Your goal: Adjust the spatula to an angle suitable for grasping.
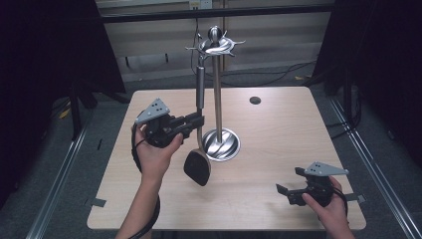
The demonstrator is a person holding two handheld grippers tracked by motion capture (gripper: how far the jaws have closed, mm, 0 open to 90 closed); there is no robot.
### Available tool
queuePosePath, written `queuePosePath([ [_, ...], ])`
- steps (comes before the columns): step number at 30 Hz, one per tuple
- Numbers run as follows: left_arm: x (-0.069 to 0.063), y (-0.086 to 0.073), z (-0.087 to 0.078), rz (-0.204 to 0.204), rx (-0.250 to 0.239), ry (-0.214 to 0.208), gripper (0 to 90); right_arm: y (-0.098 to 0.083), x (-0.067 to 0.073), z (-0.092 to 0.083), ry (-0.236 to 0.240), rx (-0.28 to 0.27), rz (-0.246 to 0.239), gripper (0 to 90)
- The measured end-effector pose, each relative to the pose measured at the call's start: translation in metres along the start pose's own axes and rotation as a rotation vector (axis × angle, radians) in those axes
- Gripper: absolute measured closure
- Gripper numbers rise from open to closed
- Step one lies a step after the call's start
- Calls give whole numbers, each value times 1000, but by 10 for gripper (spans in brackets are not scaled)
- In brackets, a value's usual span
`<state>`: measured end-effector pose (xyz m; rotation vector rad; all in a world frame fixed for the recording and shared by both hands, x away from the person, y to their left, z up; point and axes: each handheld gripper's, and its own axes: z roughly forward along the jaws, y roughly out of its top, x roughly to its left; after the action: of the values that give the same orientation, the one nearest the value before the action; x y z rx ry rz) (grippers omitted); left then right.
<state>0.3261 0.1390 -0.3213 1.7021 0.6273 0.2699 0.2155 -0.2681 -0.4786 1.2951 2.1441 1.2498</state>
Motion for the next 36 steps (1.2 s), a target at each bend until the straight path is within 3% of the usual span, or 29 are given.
queuePosePath([
  [14, 1, -2, 5, 7, 8, 20, 754, 0, 1, 0, 0, 2, -1, 41],
  [31, 0, -8, 14, -5, -26, 38, 753, 0, 1, 1, 5, 5, -7, 41],
  [36, 1, -9, 16, 11, -28, 39, 753, 0, 1, 1, 5, 5, -6, 41],
])
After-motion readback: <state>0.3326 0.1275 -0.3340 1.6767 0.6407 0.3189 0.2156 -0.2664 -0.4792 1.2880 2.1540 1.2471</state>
